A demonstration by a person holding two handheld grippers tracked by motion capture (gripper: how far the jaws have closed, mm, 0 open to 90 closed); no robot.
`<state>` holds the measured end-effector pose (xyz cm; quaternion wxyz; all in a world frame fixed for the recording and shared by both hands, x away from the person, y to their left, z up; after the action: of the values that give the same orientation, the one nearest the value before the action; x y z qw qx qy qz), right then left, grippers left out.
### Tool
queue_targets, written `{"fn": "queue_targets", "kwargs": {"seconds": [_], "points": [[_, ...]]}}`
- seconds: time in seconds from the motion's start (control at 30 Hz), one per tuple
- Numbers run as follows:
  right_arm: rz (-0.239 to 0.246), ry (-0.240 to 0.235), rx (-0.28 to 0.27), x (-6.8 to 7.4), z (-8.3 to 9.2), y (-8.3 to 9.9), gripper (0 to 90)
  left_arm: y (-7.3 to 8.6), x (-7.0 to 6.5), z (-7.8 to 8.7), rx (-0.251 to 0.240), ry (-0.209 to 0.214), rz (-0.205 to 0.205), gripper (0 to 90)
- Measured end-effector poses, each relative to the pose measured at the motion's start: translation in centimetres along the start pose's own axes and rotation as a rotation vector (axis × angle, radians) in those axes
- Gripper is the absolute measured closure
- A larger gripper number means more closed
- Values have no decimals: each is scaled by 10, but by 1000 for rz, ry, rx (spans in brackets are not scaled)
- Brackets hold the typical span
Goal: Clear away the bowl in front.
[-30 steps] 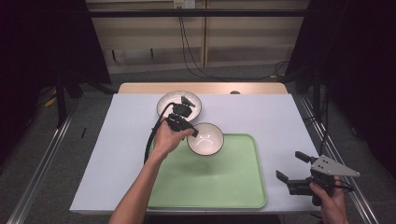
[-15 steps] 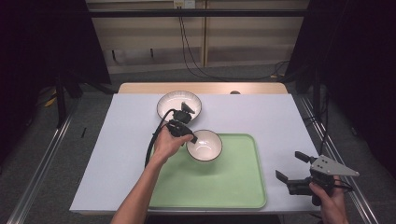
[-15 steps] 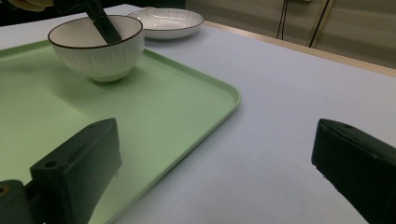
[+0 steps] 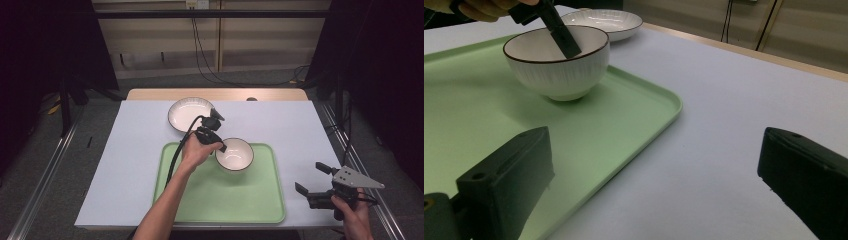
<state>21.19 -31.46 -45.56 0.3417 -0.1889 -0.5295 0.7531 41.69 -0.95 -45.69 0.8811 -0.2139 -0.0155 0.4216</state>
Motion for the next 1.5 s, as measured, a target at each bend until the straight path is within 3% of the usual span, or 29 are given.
{"fn": "queue_targets", "kwargs": {"seconds": [0.03, 0.2, 0.23, 0.47, 0.77, 0.97, 1.0, 1.07, 1.13, 1.17, 1.23, 1.3, 1.33, 1.43, 1.5], "points": [[0, -2, 0, 0, 0, 0, 7, -6, -6, -3, 4, -7, -20, 828], [6, -1, -6, 0, 1, 0, 7, -15, -16, -13, 6, 17, -11, 827], [5, -1, -3, 1, 2, 0, 7, -17, -19, -17, 13, 11, -25, 827], [4, 0, 1, 1, 2, 1, 7, -20, -22, -19, 14, -3, -31, 826], [1, 0, -2, 1, 1, 0, 7, -22, -23, -18, 15, 6, 3, 783], [6, -2, -2, 1, 1, 0, 7, -24, -24, -18, 10, 28, -5, 704], [3, -1, -3, 1, 1, 0, 7, -24, -24, -18, 3, 48, 0, 704], [5, -3, -1, 1, 2, 1, 7, -23, -23, -17, -9, 21, -16, 657], [5, -3, 0, 1, 2, 1, 7, -23, -23, -16, -12, 15, -6, 610], [5, -3, -2, 1, 2, 1, 7, -22, -22, -17, -17, 37, -3, 561], [5, -3, 0, 1, 2, 1, 7, -22, -22, -17, -12, 7, -26, 452], [4, -4, 0, 1, 2, 1, 7, -22, -21, -18, -12, -20, -15, 378], [3, -3, 1, 1, 1, 1, 7, -22, -20, -18, -10, -31, -15, 298], [7, -3, 0, 1, 1, 1, 7, -21, -20, -17, -36, -33, -12, 195], [11, -4, 2, 0, 1, 1, 7, -22, -21, -14, -50, -45, -34, 122]]}}
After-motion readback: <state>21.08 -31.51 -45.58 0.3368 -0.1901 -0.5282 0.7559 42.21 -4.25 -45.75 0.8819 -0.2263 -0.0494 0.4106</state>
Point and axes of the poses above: each handheld gripper's, and its own axes: z roughly backward along the jaws, y roughly out of its underside, x roughly to its left, the point moved 3 cm from there along -z, roughly forward along the jaws, and after that the axes turned 13 degrees about -y, right-handed, at the moved point
